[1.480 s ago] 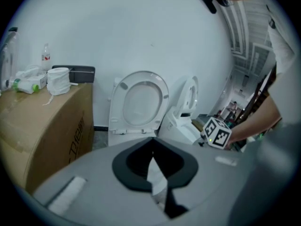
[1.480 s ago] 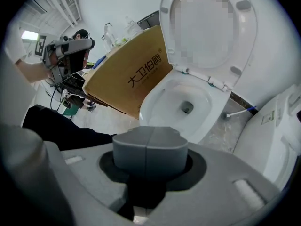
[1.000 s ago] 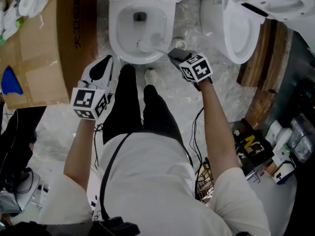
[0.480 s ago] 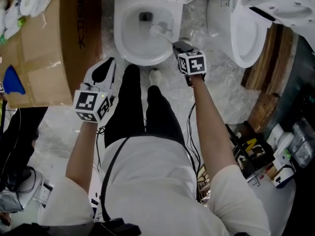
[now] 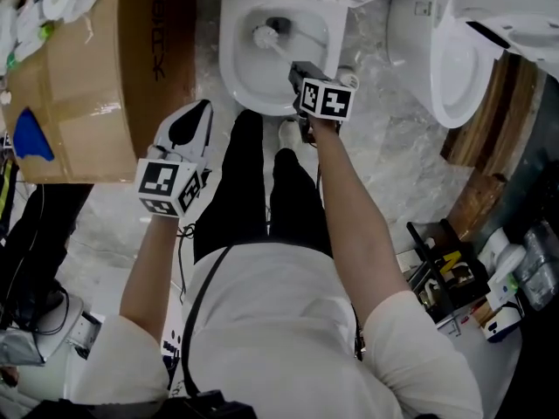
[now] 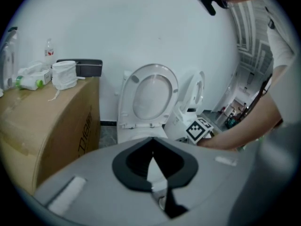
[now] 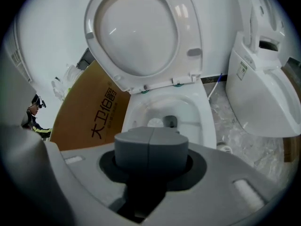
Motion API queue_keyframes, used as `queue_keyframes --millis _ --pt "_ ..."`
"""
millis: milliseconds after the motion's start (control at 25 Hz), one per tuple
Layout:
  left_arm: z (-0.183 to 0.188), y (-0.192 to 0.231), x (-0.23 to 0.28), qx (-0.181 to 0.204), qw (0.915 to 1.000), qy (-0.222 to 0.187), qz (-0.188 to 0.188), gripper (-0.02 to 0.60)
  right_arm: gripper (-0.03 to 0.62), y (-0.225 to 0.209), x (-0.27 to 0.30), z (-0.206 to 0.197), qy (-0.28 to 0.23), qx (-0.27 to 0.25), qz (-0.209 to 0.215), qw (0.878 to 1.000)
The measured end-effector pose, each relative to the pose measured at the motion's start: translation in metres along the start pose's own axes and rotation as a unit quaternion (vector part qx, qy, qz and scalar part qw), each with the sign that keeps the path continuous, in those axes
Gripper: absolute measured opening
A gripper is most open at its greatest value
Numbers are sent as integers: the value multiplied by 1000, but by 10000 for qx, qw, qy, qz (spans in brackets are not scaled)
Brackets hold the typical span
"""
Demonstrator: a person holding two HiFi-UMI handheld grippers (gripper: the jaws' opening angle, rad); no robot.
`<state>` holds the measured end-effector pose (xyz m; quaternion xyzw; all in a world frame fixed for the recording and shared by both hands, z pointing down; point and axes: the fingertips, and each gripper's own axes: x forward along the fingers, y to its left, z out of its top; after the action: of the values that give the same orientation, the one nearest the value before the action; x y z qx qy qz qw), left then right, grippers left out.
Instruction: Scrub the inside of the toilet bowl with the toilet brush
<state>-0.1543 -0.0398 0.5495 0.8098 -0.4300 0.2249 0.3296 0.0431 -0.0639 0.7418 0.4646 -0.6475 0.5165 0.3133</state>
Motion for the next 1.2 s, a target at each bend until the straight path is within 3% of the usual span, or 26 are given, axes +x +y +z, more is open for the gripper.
queue_keyframes --millis 440,880,1200 --pt "-3 3 0 10 10000 75 6 -12 147 13 7 -19 280 155 251 9992" --pt "9 -16 12 108 9998 -12 -141 -12 146 -9 -22 -72 762 -168 358 9963" --pt "9 -30 18 169 9995 -11 -248 -12 146 -44 -50 -84 1042 -787 266 9911"
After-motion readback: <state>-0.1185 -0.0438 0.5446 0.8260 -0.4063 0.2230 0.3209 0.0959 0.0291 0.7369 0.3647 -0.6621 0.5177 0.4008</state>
